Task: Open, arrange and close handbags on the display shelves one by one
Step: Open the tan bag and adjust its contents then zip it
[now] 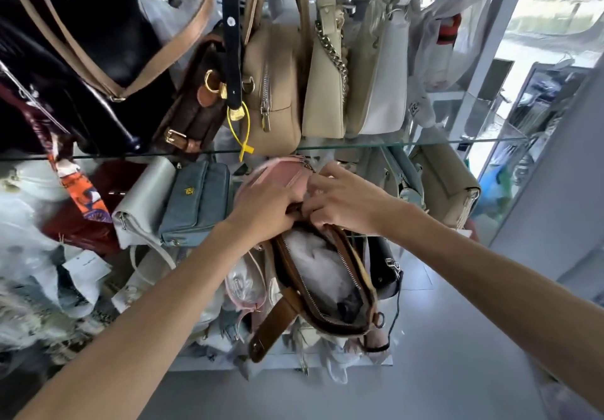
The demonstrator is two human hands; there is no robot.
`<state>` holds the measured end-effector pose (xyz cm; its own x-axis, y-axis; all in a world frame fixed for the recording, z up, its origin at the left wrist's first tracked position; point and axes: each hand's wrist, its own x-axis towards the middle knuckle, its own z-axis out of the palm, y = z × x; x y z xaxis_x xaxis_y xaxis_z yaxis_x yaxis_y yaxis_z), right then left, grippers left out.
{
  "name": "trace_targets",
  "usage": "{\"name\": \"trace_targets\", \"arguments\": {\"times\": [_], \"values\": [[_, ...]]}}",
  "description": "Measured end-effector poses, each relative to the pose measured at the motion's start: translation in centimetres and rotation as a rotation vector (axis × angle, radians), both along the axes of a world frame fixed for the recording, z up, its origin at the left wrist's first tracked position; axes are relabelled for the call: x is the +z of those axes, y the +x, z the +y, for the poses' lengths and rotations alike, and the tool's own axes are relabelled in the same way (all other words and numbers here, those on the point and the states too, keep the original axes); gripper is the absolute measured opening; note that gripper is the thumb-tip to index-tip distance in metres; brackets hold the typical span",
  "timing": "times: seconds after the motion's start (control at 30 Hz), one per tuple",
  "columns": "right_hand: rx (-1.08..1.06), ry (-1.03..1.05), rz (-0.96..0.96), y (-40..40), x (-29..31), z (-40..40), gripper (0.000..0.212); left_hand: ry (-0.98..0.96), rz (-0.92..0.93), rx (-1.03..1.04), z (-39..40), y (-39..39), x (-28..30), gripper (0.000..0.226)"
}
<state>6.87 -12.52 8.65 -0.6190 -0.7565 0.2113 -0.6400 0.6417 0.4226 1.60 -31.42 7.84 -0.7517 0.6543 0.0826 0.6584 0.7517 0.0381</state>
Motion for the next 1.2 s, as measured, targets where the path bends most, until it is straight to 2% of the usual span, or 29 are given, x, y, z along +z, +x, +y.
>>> {"name": "trace_targets", "arguments": {"times": [0.2,0.27,0.33,0.43,0.57,0.6,0.63,0.67,0.7,0.73,0.77,0.83,0.93,0.97,1.07,1.2], "values": [[-0.214,-0.060,-0.254,1.5,2.8,0.1,0.025,0.291,-0.147,0.204,-0.8,-0.4,-0.7,0.022],[-0.273,-0.032,-0.221,2.7,2.7,0.2,0.039,0.390,-0.216,0.254,-1.6,-0.2,-0.5,0.028],[-0.365,-0.056,-0.145,3.7,3.3,0.9,0.044,0.456,-0.231,0.273,-2.6,-0.1,0.0,0.030],[-0.610,-0.005,-0.137,3.7,4.7,2.9,0.041,0.443,-0.260,0.218,-3.2,-0.2,0.2,0.030],[-0.810,0.054,-0.251,3.6,2.8,1.4,0.041,0.246,-0.253,0.074,-1.6,0.1,-0.6,0.026],[-0.840,-0.010,-0.275,3.6,1.6,0.9,0.044,0.187,-0.222,0.049,-1.2,0.3,-1.1,0.028],[-0.864,-0.116,-0.316,3.6,0.4,0.6,0.057,0.140,-0.169,0.051,-0.8,0.4,-1.8,0.028],[-0.892,-0.256,-0.380,3.5,-0.5,0.2,0.079,0.117,-0.111,0.070,-0.5,0.4,-2.7,0.027],[-0.889,-0.408,-0.461,3.5,-1.4,-0.3,0.098,0.132,-0.076,0.103,-0.2,0.2,-3.7,0.026],[-0.874,-0.516,-0.518,3.5,-2.2,-0.7,0.108,0.168,-0.081,0.150,0.0,0.0,-4.6,0.025],[-0.854,-0.562,-0.533,3.4,-3.0,-1.0,0.109,0.212,-0.100,0.187,0.1,-0.1,-5.2,0.024],[-0.815,-0.585,-0.508,3.2,-4.0,-1.3,0.089,0.294,-0.142,0.210,0.1,-0.2,-5.8,0.025],[-0.738,-0.766,-0.340,2.9,-3.6,-1.1,0.035,0.473,-0.205,0.200,-0.5,-0.3,-5.1,0.024],[-0.732,-0.777,-0.310,2.9,-3.3,-1.1,0.024,0.520,-0.219,0.188,-0.6,-0.1,-4.6,0.026],[-0.727,-0.681,-0.387,3.5,-2.8,-1.6,0.024,0.589,-0.198,0.133,-0.5,1.0,-2.8,0.032],[-0.658,-0.844,-0.369,4.6,-1.6,-2.1,0.028,0.704,-0.033,0.094,-1.0,2.5,-0.8,0.036]]}}
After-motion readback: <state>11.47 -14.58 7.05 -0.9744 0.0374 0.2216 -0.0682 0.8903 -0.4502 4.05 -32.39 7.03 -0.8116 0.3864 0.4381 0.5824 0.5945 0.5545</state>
